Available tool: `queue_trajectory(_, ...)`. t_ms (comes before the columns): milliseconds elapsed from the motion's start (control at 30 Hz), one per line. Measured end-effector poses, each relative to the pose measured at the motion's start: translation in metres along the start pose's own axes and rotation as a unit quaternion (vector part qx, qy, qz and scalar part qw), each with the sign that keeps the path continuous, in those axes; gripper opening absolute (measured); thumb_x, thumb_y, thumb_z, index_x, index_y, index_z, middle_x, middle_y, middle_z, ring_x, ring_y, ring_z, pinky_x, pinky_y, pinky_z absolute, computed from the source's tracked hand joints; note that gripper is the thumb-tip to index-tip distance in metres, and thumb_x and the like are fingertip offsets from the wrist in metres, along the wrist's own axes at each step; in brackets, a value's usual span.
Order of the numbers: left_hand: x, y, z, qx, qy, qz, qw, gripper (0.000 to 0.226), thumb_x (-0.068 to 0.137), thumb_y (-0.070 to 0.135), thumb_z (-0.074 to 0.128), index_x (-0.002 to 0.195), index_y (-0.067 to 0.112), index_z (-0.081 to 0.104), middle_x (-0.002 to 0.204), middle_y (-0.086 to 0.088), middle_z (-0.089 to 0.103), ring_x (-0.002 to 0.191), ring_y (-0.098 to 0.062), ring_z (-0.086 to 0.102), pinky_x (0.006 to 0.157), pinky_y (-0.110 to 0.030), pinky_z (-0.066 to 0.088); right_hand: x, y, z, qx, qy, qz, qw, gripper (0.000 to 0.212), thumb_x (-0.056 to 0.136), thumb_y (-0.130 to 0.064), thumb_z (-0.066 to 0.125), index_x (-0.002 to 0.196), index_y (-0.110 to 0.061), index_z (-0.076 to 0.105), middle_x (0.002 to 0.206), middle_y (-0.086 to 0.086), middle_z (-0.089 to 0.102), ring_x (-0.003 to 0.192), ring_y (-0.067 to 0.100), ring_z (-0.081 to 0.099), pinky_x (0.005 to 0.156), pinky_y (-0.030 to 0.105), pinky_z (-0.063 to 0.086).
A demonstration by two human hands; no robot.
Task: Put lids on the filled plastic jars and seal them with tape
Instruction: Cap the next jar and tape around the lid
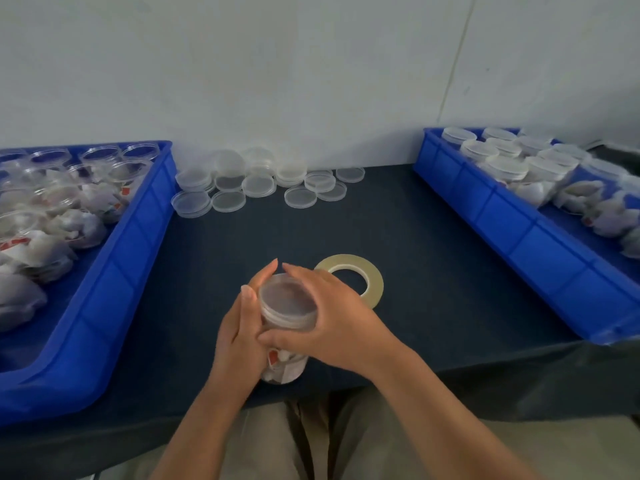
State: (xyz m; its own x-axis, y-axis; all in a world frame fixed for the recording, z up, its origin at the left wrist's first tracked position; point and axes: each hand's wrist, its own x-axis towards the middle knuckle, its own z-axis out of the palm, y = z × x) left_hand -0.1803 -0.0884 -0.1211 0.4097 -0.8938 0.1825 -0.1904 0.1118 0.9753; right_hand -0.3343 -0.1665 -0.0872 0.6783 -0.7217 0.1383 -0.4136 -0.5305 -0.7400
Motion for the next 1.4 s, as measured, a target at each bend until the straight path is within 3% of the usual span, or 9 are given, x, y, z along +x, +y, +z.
queue_trajectory(233,0.009,-0.005,-0.008,0.012,0.088,-0.017,0.996,0.045,0.093,0.082,0.027,0.123,0.07,0.058,0.132,0.026,0.061,0.121,0.001,0.061,0.101,-0.035,0.049,-0.018,-0.008,-0.101,-0.043,0.165,0.031,0.985,0.101,0.068,-0.078,0.075,0.155,-0.045,0.035,0.132,-0.031,0.048,0.119,-0.012,0.052,0.095,0.02,0.049)
queue_trajectory(433,0.003,-0.019,-0.015,0.016,0.116,-0.046,0.992,0.036,0.098,0.071,0.044,0.102,0.049,0.072,0.117,0.014,0.071,0.108,-0.01,0.069,0.088,-0.042,0.058,-0.013,0.017,-0.264,-0.119,0.371,0.152,0.908,0.086,0.059,-0.068,0.078,0.135,-0.04,0.048,0.119,-0.01,0.056,0.098,0.01,0.059,0.071,0.019,0.041)
queue_trajectory(533,0.001,-0.027,-0.013,0.048,0.124,-0.045,0.99,0.027,0.109,0.038,0.049,0.101,0.041,0.075,0.112,0.014,0.073,0.101,-0.005,0.071,0.078,-0.021,0.061,-0.012,0.061,-0.325,-0.204,0.344,0.265,0.877,0.096,0.066,-0.064,0.086,0.146,-0.03,0.043,0.126,0.003,0.063,0.108,0.028,0.064,0.079,0.033,0.044)
queue_trajectory(633,0.002,-0.027,-0.012,0.061,0.112,-0.053,0.99,0.027,0.108,0.029,0.052,0.1,0.042,0.075,0.108,0.016,0.074,0.095,0.002,0.07,0.072,-0.009,0.056,0.0,0.114,-0.348,-0.232,0.32,0.357,0.846,0.099,0.076,-0.052,0.087,0.15,-0.008,0.039,0.142,0.018,0.058,0.125,0.041,0.058,0.09,0.044,0.047)
queue_trajectory(733,0.002,-0.028,-0.011,0.058,0.113,-0.055,0.99,0.026,0.107,0.024,0.055,0.098,0.037,0.076,0.108,0.015,0.074,0.094,0.002,0.071,0.072,-0.011,0.057,0.01,0.156,-0.343,-0.212,0.279,0.421,0.837,0.09,0.075,-0.05,0.088,0.139,0.001,0.049,0.134,0.024,0.062,0.105,0.037,0.063,0.074,0.04,0.048)
queue_trajectory(833,0.0,-0.03,-0.01,0.066,0.115,-0.046,0.99,0.023,0.105,0.018,0.056,0.098,0.026,0.076,0.108,0.011,0.075,0.094,-0.001,0.071,0.073,-0.014,0.058,0.019,0.186,-0.326,-0.178,0.259,0.47,0.825,0.116,0.081,-0.079,0.07,0.161,-0.006,0.029,0.162,0.024,0.038,0.141,0.045,0.043,0.106,0.056,0.041)
queue_trajectory(1067,0.001,-0.03,-0.005,0.101,0.086,-0.016,0.991,0.019,0.101,0.006,0.056,0.099,0.014,0.074,0.107,0.009,0.074,0.094,-0.005,0.072,0.073,-0.015,0.058,0.045,0.214,-0.324,-0.016,0.207,0.45,0.869,0.088,0.1,-0.073,0.045,0.168,-0.028,0.011,0.175,0.009,0.012,0.155,0.04,0.026,0.118,0.056,0.032)
queue_trajectory(1300,0.006,-0.034,-0.004,0.13,0.072,-0.007,0.989,0.021,0.095,-0.001,0.064,0.091,0.015,0.077,0.101,0.012,0.075,0.086,-0.003,0.073,0.072,-0.018,0.058,0.046,0.224,-0.328,-0.107,0.192,0.474,0.853,0.095,0.098,-0.08,0.038,0.168,-0.031,-0.003,0.176,0.012,-0.001,0.159,0.046,0.011,0.124,0.061,0.019)
queue_trajectory(1400,0.004,-0.033,-0.006,0.11,0.077,-0.025,0.991,0.022,0.098,0.003,0.063,0.092,0.018,0.078,0.098,0.011,0.076,0.086,-0.002,0.073,0.071,-0.012,0.056,0.048,0.203,-0.319,-0.158,0.281,0.414,0.851,0.096,0.097,-0.076,0.046,0.168,-0.026,0.003,0.175,0.013,0.004,0.158,0.047,0.012,0.123,0.065,0.02)
